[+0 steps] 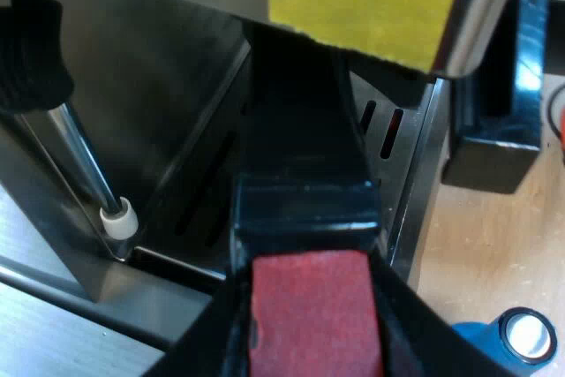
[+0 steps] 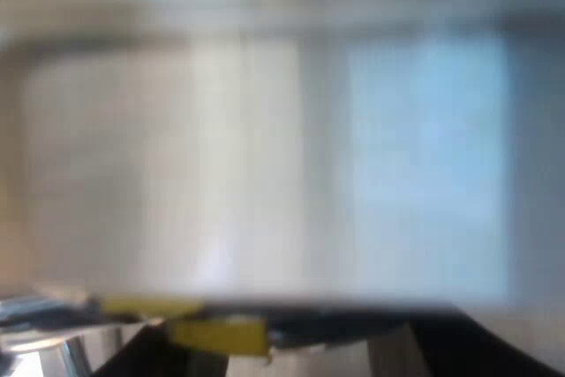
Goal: Put the handle in the coffee machine
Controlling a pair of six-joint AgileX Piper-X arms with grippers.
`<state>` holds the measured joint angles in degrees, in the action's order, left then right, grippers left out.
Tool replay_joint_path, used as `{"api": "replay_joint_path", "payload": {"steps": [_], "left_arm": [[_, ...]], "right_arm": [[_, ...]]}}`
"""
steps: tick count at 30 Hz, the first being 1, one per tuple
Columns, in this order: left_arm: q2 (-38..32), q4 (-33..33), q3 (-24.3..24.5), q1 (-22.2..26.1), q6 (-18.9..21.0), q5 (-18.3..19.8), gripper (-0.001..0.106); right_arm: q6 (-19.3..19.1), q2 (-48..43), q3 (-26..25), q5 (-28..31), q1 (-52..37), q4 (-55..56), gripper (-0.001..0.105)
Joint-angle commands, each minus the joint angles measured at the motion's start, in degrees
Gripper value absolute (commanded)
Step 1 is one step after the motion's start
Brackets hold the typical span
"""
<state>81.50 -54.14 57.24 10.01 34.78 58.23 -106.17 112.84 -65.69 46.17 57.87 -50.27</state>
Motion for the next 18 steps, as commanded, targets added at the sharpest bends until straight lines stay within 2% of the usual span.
{"api": "replay_joint_path", "payload": {"steps": [1,10,14,18], "left_arm": [[-1.75,0.68,0.89,-0.52,-0.23,9.48,0.001],[-1.75,0.68,0.89,-0.52,-0.23,9.48,0.001],[-1.75,0.74,0.89,-0.52,-0.23,9.48,0.001],[-1.75,0.74,0.89,-0.52,-0.23,9.48,0.001]], "right_arm": [[-0.34,-0.06,-0.35,-1.49,-0.54,-0.45,0.039],[-0.66,-0.06,-0.35,-1.29,-0.23,-0.95,0.039],[-3.81,-0.06,-0.35,0.44,0.73,-3.16,0.039],[-4.69,-0.06,-0.35,1.17,1.03,-3.48,0.039]]}}
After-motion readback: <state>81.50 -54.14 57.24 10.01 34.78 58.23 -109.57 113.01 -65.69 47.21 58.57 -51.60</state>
